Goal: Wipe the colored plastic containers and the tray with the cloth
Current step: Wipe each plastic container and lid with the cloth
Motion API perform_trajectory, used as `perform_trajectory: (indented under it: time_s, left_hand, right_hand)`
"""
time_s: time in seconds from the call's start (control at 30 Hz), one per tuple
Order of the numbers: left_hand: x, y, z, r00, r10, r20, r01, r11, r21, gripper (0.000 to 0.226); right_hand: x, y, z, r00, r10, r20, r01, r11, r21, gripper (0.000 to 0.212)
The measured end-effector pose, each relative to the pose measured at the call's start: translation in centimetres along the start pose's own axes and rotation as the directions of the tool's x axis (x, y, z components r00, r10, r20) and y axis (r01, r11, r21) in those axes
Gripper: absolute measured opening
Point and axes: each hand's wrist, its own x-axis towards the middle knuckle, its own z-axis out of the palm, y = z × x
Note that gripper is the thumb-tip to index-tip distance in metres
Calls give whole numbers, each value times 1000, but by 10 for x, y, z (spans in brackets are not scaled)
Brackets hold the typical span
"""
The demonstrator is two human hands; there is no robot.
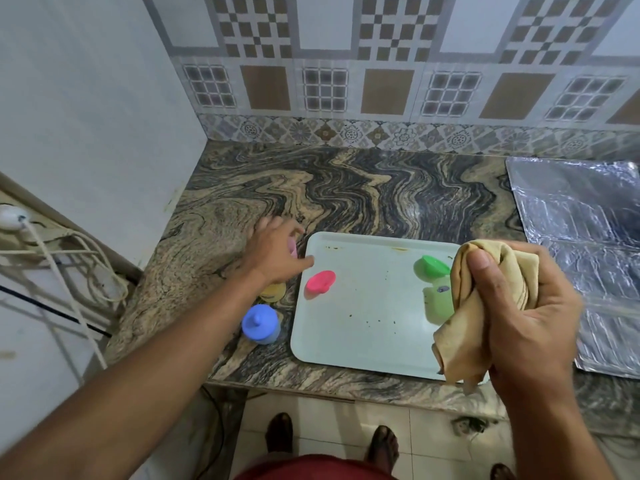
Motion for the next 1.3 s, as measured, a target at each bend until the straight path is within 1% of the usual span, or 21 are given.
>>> perform_trajectory:
  time_s: [0.07, 0.13, 0.23, 0.3, 0.37, 0.43, 0.47, 0.5, 0.53, 0.57, 0.6, 0.63, 0.67, 0.7, 0.73, 0.8, 0.93, 1.03, 1.1, 1.2, 1.3]
  left_hand:
    - [-13, 18, 5, 992, 106, 63, -107, 994, 16, 51]
    - [-21, 33, 17, 976, 150, 155, -156, 988, 22, 44]
    - [-23, 42, 35, 960, 148, 239, -182, 975, 128, 27]
    - [-22, 41, 45, 969, 113, 219, -143, 981, 129, 14]
    - [-20, 37, 49, 983, 82, 165, -86, 996, 19, 12]
    - [-20, 36, 44, 989, 46, 143, -10, 970, -244, 13]
    - [-21, 38, 38, 989, 19, 147, 42, 916, -399, 12]
    - [-22, 42, 29, 987, -13, 162, 100, 832, -546, 12]
    - [-25, 47, 19, 980, -36, 194, 161, 714, -681, 13]
    - [-31, 53, 7, 970, -35, 241, 219, 555, -803, 12]
    - [-39, 61, -5, 956, -7, 295, 278, 356, -892, 11]
    - [-48, 70, -17, 942, 34, 335, 325, 165, -931, 12]
    - [-59, 77, -28, 933, 68, 354, 354, 17, -935, 13]
    - [-69, 84, -38, 928, 101, 358, 366, -80, -927, 13]
    - [-79, 91, -46, 926, 136, 351, 369, -142, -918, 12]
    - [-95, 103, -57, 928, 181, 326, 361, -218, -907, 8]
    - [-118, 127, -70, 951, 161, 262, 300, -302, -905, 10]
    - [-131, 141, -76, 964, 170, 204, 249, -311, -917, 12]
    - [-137, 146, -75, 973, 163, 166, 204, -256, -945, 16]
    - [-145, 149, -74, 982, 162, 95, 117, -132, -984, 18]
    - [-149, 149, -78, 973, 232, 3, -2, 18, -1000, 18]
  right_hand:
    - [1, 0, -1, 1000, 0, -8, 0, 1000, 1, 12]
    - [1, -2, -2, 1000, -8, -5, 8, 1000, -14, 11]
    - [0, -3, -4, 1000, -17, 1, 17, 1000, -20, 11]
    - [-2, -3, -7, 1000, -15, 4, 15, 1000, -16, 10]
    - [-3, -1, -11, 1000, -2, 1, 2, 1000, -8, 10]
    - [-5, 0, -15, 1000, 13, -13, -13, 1000, -4, 11]
    - [-6, 1, -16, 1000, 19, -20, -19, 1000, -1, 11]
    - [-6, 1, -18, 999, 18, -28, -18, 1000, -1, 10]
    - [-7, 2, -19, 999, 20, -31, -20, 1000, -5, 10]
    - [-7, 2, -18, 999, 20, -35, -20, 1000, -10, 10]
    - [-8, 2, -18, 999, 23, -40, -23, 1000, -8, 11]
    - [-8, 2, -18, 999, 21, -44, -21, 1000, -6, 13]
    - [-9, 1, -16, 999, 15, -37, -15, 1000, -12, 17]
    - [-9, 1, -13, 1000, 3, -22, -4, 1000, -27, 18]
    - [-10, -1, -11, 1000, -15, -5, 15, 999, -47, 17]
    - [-13, -3, -3, 998, -68, 13, 69, 993, -95, 15]
    - [-20, -7, 16, 985, -167, -39, 160, 976, -148, 13]
    - [-26, -10, 29, 978, -184, -98, 171, 977, -127, 14]
    - [-28, -12, 32, 967, -218, -131, 198, 969, -148, 14]
    - [-26, -14, 29, 959, -254, -128, 231, 958, -167, 15]
    - [-20, -15, 23, 965, -240, -106, 219, 959, -180, 15]
